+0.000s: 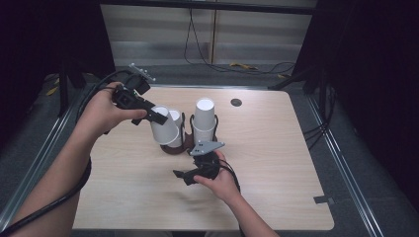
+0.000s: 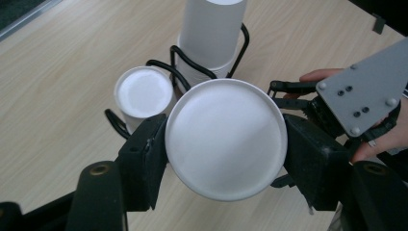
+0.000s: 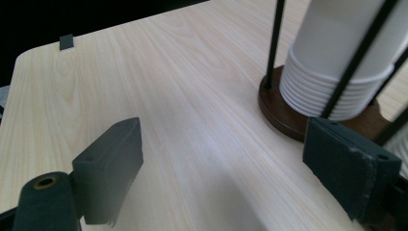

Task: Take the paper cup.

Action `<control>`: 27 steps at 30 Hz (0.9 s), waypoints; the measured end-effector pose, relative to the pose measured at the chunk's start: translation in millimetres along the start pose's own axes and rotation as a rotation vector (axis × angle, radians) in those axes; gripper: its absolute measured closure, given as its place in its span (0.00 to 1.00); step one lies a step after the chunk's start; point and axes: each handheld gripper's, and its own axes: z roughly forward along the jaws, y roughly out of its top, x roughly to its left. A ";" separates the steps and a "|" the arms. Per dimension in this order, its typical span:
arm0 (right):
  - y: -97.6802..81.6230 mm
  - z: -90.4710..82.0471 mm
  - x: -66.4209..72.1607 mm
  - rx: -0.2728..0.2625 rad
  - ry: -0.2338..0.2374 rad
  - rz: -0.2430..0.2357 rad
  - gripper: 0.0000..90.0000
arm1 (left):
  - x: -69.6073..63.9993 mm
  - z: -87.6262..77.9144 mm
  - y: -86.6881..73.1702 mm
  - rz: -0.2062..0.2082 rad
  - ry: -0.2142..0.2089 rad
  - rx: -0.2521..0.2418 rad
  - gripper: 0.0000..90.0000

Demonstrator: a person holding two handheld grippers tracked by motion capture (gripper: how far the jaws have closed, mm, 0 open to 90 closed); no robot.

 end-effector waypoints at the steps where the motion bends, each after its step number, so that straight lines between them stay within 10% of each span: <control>1: -1.8 -2.5 -1.4 0.001 -0.003 0.004 0.15 | -1.9 2.2 -0.7 0.014 -0.005 0.000 0.40; 27: -20.3 -29.0 -6.3 -0.070 0.006 0.030 0.15 | -43.0 62.6 -12.8 0.092 -0.139 0.025 0.40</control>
